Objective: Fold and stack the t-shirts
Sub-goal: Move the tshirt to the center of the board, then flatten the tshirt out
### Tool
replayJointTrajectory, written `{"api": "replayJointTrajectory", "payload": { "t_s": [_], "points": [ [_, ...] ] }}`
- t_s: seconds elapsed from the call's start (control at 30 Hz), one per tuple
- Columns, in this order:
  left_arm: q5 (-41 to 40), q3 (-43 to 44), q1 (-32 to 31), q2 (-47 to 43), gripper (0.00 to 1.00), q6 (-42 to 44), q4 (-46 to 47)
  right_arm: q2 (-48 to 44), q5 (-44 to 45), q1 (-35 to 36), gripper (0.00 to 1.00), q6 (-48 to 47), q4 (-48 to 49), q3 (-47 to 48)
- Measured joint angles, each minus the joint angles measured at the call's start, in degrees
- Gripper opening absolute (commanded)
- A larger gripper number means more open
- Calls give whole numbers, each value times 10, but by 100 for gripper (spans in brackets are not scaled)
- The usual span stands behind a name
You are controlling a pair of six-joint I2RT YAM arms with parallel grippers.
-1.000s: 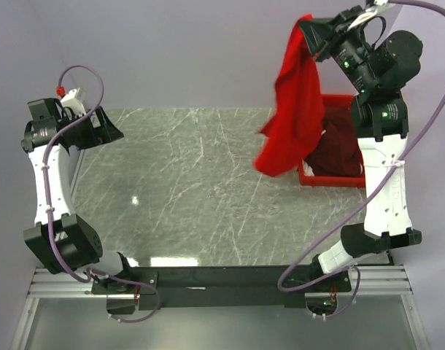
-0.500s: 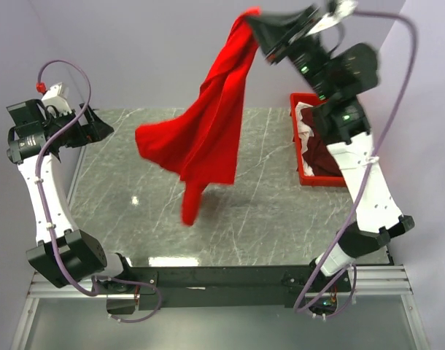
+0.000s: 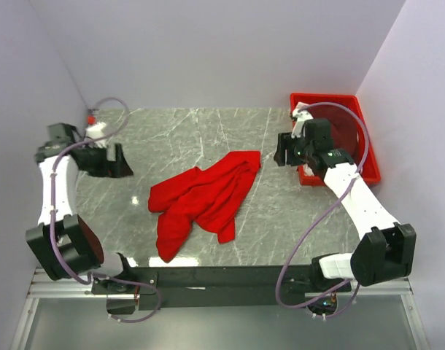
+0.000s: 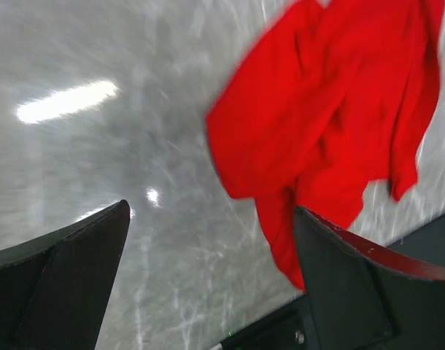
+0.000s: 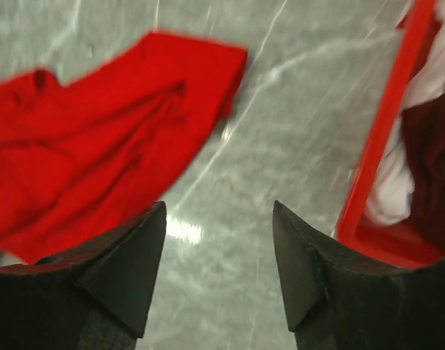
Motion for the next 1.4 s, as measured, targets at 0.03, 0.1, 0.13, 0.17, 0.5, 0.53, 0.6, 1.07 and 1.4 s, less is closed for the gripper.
{"api": "replayJointTrajectory", "payload": {
  "t_s": [0.03, 0.1, 0.13, 0.17, 0.5, 0.53, 0.6, 1.07, 1.4],
  "points": [
    [-11, -22, -19, 6, 98, 5, 4, 3, -5, -2, 70, -11, -21, 0],
    [-28, -51, -53, 18, 92, 7, 8, 16, -28, 4, 75, -28, -49, 8],
    [-38, -64, -74, 29, 90, 6, 14, 26, -38, 7, 75, -34, -55, 14],
    [-46, -72, -92, 39, 85, 1, 21, 41, -46, 11, 75, -40, -56, 21],
    [-88, -78, -143, 206, 68, -61, 90, 261, -58, 23, 75, -100, -85, 141],
    [-89, -77, -144, 219, 67, -64, 93, 285, -56, 24, 75, -105, -88, 161],
    [-91, -74, -149, 235, 67, -72, 95, 327, -54, 26, 75, -114, -102, 205],
    [-78, -19, -189, 320, 31, -126, 97, 508, -49, 33, 65, -141, -195, 371],
    [-76, 66, -182, 329, 0, -143, 109, 541, -63, 24, 0, -161, -255, 446]
  ]
}}
